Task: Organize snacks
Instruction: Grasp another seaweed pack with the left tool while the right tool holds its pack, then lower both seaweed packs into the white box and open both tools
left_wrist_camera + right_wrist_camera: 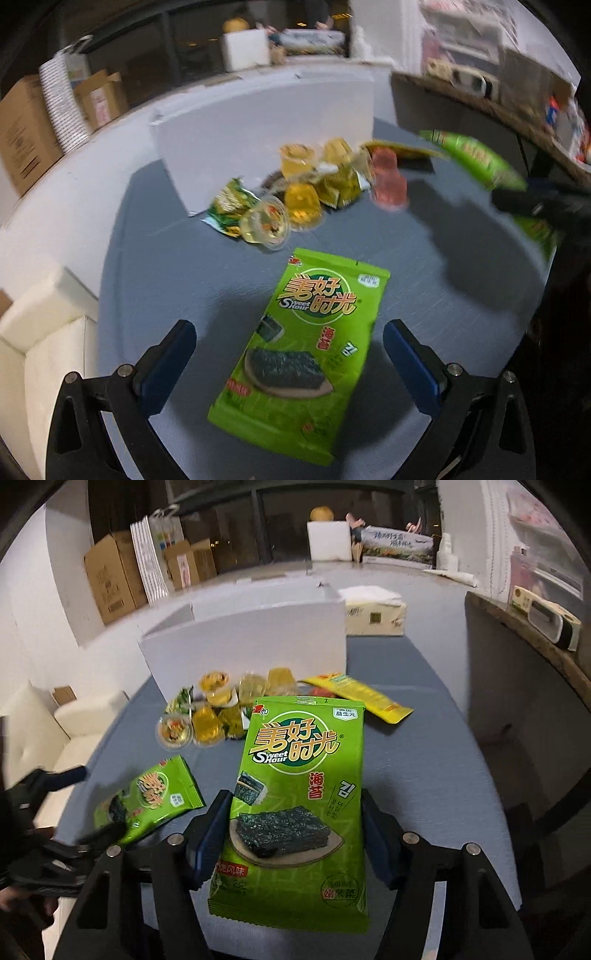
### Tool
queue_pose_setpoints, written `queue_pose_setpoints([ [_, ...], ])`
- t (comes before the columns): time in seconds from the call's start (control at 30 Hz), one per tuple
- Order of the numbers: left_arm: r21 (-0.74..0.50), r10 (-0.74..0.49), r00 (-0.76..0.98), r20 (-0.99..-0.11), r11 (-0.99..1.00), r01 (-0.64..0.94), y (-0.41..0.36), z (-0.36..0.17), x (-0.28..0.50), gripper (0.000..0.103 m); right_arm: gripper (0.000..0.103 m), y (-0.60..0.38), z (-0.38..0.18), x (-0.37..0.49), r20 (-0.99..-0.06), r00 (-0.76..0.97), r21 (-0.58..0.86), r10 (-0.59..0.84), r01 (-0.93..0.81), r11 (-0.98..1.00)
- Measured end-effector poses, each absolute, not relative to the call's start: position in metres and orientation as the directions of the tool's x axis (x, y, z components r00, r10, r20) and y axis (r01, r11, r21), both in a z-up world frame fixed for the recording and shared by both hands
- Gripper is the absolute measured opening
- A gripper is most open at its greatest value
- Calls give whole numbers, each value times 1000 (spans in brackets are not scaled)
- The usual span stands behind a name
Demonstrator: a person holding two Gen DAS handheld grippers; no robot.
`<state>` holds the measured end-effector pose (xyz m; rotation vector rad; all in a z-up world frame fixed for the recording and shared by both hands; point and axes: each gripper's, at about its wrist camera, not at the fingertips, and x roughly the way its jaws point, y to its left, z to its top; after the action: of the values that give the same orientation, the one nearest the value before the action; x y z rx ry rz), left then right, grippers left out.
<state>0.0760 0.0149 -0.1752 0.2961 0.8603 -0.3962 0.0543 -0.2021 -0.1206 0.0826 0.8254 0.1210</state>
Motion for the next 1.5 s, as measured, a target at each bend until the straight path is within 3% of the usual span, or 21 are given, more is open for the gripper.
queue_pose_setpoints([
  [0.27,67,-247,512,-823,852,519,10,-198,94,103,70,-196,-128,51,-715,680,146,163,-82,986],
  [0.4,-24,-302,492,-817,870,493,18,-201,97,101,70,-198,-128,53,-711,681,154,175,-93,984],
  [0.43,-17,-300,504,-810,871,491,19,-200,94,97,70,-197,-129,53,-710,681,153,178,-98,983],
  [0.5,-17,-302,528,-794,879,477,22,-196,89,79,70,-198,-129,53,-709,681,154,184,-105,983],
  [0.57,-41,-295,528,-796,897,439,27,-193,91,77,70,-197,-130,53,-709,680,154,187,-110,982],
  [1.07,-134,-297,715,-633,951,277,34,-98,85,76,70,-191,-105,66,-658,716,140,232,-187,972],
  [1.27,-127,-281,776,-564,959,255,24,-45,134,76,70,-191,-59,114,-593,763,110,258,-241,964],
  [1.5,-132,-245,783,-572,969,207,12,-17,231,76,71,-184,-28,212,-591,750,118,296,-282,952],
])
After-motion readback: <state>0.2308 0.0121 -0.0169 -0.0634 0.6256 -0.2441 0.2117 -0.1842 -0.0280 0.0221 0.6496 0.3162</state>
